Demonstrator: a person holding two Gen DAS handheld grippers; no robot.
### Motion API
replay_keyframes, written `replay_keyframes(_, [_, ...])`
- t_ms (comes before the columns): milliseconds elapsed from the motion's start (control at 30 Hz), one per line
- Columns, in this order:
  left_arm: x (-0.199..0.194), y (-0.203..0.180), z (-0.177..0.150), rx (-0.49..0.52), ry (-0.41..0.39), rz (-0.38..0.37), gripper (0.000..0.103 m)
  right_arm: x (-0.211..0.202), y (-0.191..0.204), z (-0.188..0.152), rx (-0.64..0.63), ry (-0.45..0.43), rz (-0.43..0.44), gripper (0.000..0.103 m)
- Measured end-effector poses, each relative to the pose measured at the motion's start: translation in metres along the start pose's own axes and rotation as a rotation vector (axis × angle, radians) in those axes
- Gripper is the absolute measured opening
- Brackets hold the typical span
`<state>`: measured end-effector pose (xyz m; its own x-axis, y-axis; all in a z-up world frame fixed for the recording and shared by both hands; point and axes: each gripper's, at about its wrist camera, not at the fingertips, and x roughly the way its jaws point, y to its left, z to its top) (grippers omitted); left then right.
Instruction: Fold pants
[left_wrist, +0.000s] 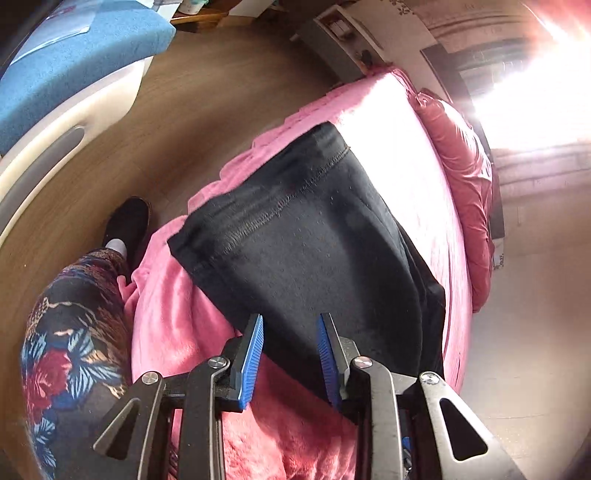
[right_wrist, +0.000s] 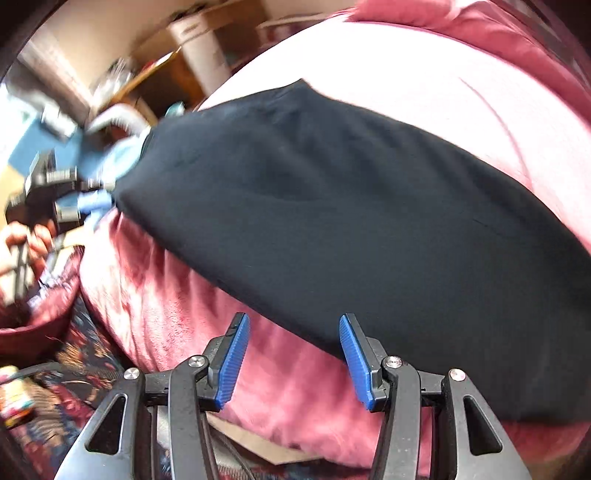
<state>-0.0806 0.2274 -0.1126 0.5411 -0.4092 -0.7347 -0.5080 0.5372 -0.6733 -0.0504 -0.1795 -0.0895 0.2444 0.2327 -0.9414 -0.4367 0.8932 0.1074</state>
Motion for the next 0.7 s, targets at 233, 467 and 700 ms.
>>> replay_keyframes(233, [-0.006, -0.006, -0.007, 0.093, -0.051, 0.021, 0.005, 0.013, 0.000, 0.005, 0.001, -0.002, -0.012, 0.007])
replay_keyframes(467, [-0.006, 0.000, -0.006, 0.146, -0.022, 0.092, 0.005, -0.007, -0.015, -0.010, -0.011, -0.005, 0.021, 0.000])
replay_keyframes(700, [0.008, 0.002, -0.006, 0.162, 0.010, 0.195, 0.005, -0.014, -0.024, -0.010, 0.030, 0.006, 0.137, 0.001])
